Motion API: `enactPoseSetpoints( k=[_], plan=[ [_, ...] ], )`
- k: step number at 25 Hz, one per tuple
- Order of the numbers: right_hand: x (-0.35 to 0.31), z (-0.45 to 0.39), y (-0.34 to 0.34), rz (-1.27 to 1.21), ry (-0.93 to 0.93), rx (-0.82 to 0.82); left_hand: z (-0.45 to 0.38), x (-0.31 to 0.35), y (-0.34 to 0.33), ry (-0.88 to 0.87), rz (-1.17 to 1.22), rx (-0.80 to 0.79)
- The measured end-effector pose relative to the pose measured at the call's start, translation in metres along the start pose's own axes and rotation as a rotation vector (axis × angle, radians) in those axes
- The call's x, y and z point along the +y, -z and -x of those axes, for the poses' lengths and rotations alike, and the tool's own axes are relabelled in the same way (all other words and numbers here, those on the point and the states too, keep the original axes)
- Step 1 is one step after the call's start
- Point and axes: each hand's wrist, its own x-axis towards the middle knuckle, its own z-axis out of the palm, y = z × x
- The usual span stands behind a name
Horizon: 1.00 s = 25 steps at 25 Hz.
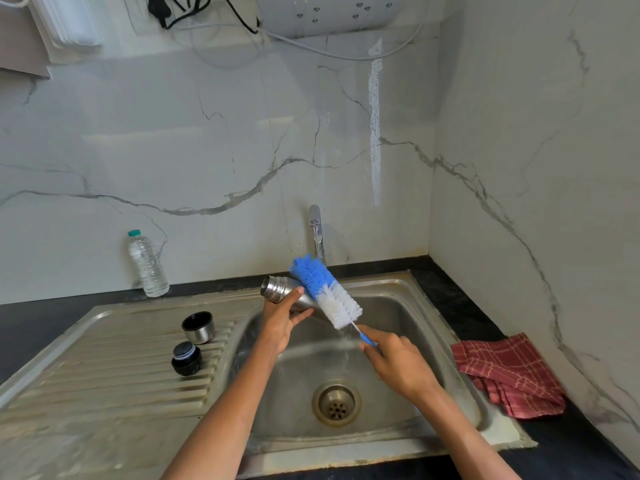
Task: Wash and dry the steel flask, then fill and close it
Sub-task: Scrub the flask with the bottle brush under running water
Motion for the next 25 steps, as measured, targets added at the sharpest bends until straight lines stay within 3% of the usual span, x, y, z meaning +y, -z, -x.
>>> enactPoseSetpoints(
  k=[2,7,10,13,16,21,25],
  plan=[
    [0.0,0.0,-0.001,0.009,0.011,0.007,0.003,0.0,-0.005,0.029,0.016,-0.039],
    [0.008,0.001,0.006,0.098,-0.161,0.011,0.003,0.001,-0.012,0.086,-0.005,-0.095],
    [-0.001,0.001,0.002,0.025,-0.011,0.026,0.005,-0.002,-0.017,0.109,-0.063,-0.15],
    [-0.004,-0.001,-0.002,0.102,0.071,0.053,0.008,-0.005,-0.023,0.07,-0.151,-0.2],
    [0.0,0.0,0.0,0.192,0.027,0.084,0.008,-0.004,-0.025,0.088,-0.148,-0.202],
    [0.012,-0.001,0.002,0.311,-0.184,-0.018,0.003,0.0,-0.019,0.077,-0.224,-0.12],
    [0.006,-0.003,-0.003,0.136,-0.046,0.055,0.0,0.003,-0.015,0.0,-0.406,-0.07]
  ],
)
